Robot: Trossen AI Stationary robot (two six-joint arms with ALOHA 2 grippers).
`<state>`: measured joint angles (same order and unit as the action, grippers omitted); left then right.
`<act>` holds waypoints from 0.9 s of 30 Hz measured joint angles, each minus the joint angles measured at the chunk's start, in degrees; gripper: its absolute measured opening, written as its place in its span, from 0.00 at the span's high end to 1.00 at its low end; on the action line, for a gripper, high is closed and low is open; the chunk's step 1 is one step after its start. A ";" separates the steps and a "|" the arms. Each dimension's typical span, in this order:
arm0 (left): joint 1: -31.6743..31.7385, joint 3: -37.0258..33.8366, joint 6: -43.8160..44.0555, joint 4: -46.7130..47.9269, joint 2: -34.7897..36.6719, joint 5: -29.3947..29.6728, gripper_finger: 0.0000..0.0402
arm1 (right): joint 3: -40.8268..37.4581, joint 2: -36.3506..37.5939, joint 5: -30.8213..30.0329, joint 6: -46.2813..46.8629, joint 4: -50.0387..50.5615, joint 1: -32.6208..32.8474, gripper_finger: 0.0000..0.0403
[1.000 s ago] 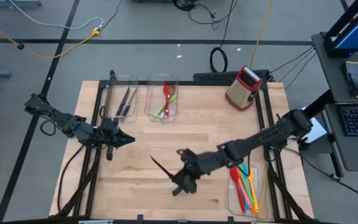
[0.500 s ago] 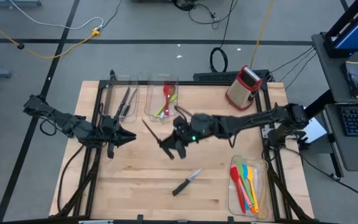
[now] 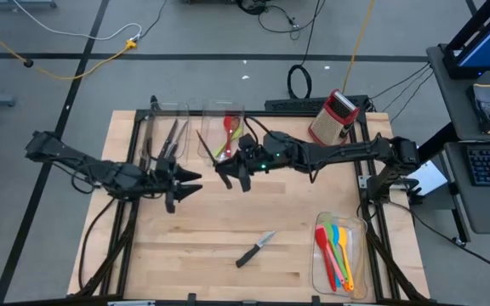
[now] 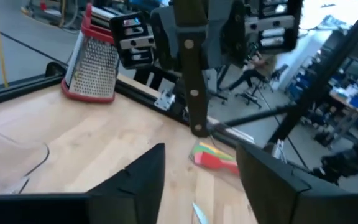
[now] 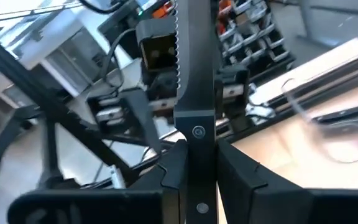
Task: Pick & Place Kitchen Items
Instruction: Put the black knife into the top left transparent bin
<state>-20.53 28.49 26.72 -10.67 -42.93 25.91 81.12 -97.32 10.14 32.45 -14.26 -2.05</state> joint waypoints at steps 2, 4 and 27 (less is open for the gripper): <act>1.16 0.00 0.00 -3.52 -2.64 0.00 0.47 | 0.00 0.00 -1.38 -1.08 -0.07 -0.21 0.88; 2.39 0.00 0.19 -6.74 -5.06 -0.02 0.43 | 0.00 0.00 -2.79 -2.09 -0.12 -0.21 0.88; 10.98 0.00 5.37 -26.07 -21.72 -0.09 0.35 | 0.00 0.00 -23.94 -15.10 2.32 2.57 0.88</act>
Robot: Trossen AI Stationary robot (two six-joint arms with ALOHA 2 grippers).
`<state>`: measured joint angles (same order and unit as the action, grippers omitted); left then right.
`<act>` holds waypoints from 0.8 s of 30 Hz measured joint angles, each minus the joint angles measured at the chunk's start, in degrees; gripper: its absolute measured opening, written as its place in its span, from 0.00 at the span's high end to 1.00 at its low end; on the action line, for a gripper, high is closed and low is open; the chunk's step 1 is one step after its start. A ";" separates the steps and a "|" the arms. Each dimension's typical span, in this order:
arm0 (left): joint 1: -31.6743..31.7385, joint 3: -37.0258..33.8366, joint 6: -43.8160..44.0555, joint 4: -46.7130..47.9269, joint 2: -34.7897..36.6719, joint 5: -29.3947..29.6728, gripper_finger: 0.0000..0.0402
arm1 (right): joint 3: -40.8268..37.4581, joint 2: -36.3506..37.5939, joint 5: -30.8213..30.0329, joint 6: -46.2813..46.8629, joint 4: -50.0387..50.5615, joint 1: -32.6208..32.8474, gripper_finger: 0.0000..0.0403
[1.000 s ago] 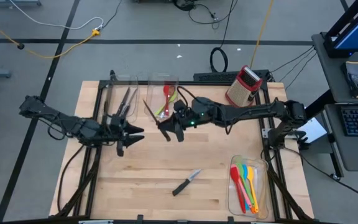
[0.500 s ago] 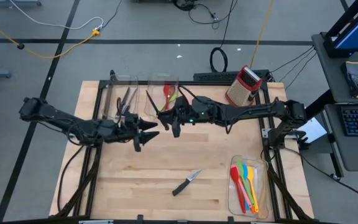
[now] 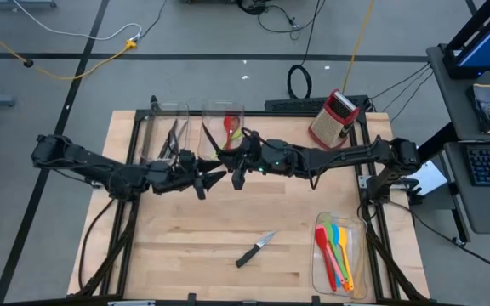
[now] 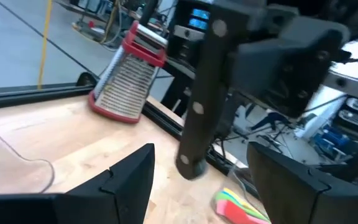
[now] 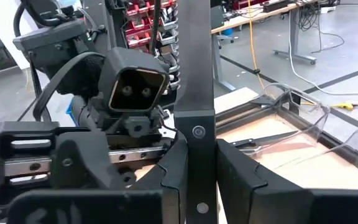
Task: Pick & Place Kitchen Items
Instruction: Put the black knife into the top left transparent bin
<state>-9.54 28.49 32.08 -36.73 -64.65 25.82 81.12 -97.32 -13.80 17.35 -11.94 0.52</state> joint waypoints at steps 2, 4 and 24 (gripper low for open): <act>0.47 0.00 -0.03 -0.56 -0.61 0.19 0.35 | 0.00 0.00 -1.28 -0.12 0.04 0.27 0.88; 0.90 0.00 0.07 -0.65 -1.15 0.20 0.35 | 0.00 -0.18 -1.48 -0.08 -0.16 0.35 0.88; 1.27 0.09 1.27 -1.07 -3.38 2.38 0.36 | 0.00 -3.19 -1.21 4.51 -3.19 0.38 0.88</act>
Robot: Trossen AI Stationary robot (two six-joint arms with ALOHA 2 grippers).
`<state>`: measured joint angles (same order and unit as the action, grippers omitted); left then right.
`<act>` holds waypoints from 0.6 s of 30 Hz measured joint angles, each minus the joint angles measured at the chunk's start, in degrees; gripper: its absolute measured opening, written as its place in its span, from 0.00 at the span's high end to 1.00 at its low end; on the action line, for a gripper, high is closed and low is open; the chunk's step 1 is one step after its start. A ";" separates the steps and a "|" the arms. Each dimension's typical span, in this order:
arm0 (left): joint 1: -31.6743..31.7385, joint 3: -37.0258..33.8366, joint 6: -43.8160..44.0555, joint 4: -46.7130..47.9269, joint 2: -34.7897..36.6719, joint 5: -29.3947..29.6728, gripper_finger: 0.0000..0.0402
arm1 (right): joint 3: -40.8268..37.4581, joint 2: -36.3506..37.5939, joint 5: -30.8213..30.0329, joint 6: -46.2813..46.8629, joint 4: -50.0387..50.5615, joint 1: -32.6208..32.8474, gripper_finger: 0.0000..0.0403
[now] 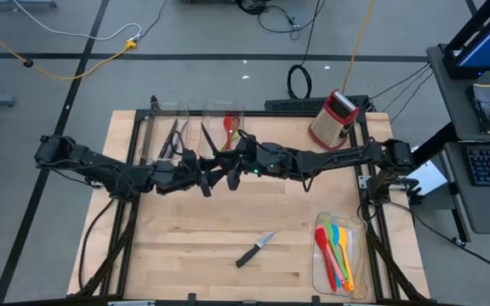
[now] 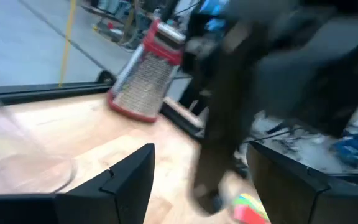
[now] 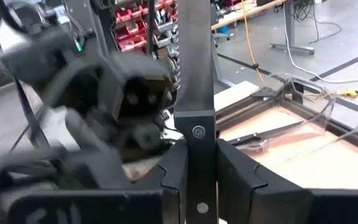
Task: Pick & Place Kitchen Items
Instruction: Put the black knife into the top left transparent bin
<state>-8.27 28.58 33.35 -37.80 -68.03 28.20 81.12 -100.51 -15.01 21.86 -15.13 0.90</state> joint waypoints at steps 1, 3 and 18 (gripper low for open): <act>0.00 0.00 -0.03 0.27 -0.30 0.95 0.37 | 0.00 0.00 -0.03 0.01 -0.18 0.12 0.88; 0.16 -0.02 -0.01 0.51 -0.33 1.68 0.40 | 0.00 0.02 -0.19 0.01 -0.18 0.33 0.88; 3.17 1.33 -1.47 -2.71 -0.97 0.52 0.66 | 0.01 -1.66 -0.48 1.69 -2.32 0.80 0.88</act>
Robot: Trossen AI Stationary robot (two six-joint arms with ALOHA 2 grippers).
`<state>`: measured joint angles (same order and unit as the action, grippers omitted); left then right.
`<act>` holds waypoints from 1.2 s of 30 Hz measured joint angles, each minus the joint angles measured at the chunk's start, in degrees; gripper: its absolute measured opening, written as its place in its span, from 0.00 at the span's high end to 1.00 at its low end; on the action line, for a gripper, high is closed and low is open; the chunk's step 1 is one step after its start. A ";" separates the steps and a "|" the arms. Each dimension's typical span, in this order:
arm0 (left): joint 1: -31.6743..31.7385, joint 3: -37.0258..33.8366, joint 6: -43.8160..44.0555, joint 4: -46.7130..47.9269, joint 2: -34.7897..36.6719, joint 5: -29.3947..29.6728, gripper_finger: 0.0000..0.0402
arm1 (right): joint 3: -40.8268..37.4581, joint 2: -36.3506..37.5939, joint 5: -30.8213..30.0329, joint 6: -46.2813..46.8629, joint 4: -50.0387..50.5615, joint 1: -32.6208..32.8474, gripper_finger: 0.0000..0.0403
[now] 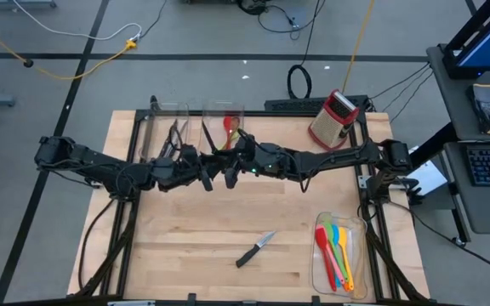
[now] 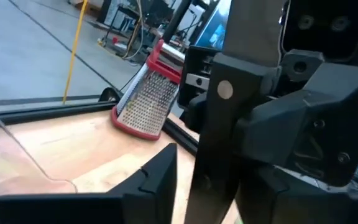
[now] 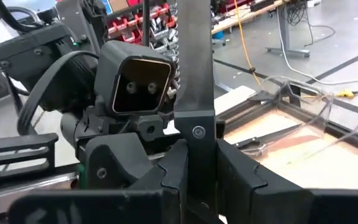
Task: Pick & Place Kitchen Items
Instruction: Put the black knife into the top left transparent bin
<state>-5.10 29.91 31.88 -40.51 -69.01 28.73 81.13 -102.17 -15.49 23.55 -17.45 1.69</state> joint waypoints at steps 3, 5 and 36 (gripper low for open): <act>0.20 -0.02 1.05 1.90 -0.05 -0.44 0.75 | 0.00 -0.61 0.04 0.00 -0.18 0.05 0.88; 0.16 0.00 1.88 3.26 -0.05 -0.72 0.82 | -0.03 -0.73 0.09 0.27 -0.01 0.07 0.88; 3.11 -0.06 9.51 33.99 7.16 3.75 0.86 | -0.08 1.25 5.71 -0.33 28.07 -0.33 0.49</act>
<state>-1.99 29.85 41.39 -6.52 -61.85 32.47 81.06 -100.91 -9.78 23.22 10.62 1.37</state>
